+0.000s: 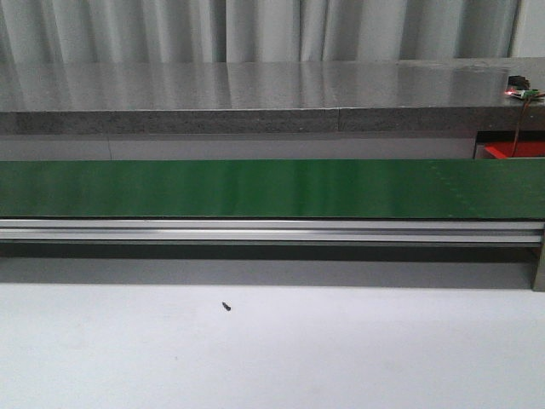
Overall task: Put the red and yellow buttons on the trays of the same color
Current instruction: 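Set the yellow button on the green belt and open the left gripper, then lower the left gripper onto the other yellow-capped button and grasp it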
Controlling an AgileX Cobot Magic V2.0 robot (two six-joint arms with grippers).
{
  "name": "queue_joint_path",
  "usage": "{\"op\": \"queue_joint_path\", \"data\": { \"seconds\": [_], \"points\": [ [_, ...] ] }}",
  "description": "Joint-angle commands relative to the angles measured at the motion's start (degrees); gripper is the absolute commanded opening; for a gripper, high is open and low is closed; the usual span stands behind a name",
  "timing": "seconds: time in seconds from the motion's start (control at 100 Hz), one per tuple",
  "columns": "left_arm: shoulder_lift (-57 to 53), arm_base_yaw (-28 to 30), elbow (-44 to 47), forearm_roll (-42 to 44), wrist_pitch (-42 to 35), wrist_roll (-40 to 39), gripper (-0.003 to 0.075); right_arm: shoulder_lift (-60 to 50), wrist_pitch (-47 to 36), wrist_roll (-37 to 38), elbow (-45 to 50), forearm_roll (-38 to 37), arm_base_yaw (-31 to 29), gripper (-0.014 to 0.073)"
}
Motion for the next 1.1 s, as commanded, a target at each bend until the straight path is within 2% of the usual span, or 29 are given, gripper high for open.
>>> {"op": "queue_joint_path", "data": {
  "seconds": [0.0, 0.19, 0.41, 1.09],
  "points": [
    [-1.3, 2.6, -1.7, -1.0, -1.1, 0.3, 0.0546, 0.2, -4.5, -0.5, -1.3, 0.5, 0.1, -0.0123],
    [2.7, 6.1, -1.7, -1.6, -0.6, 6.9, 0.0546, 0.2, -4.3, -0.5, -1.3, 0.5, 0.1, -0.0123],
    [7.0, 7.0, -1.8, -2.3, -1.3, 12.4, 0.0546, 0.2, -4.0, -0.5, -1.3, 0.5, 0.1, -0.0123],
    [16.6, 7.0, -1.9, -5.0, -16.5, 13.2, 0.0545, 0.2, -3.9, -0.5, -1.3, 0.6, 0.1, -0.0123]
  ]
}}
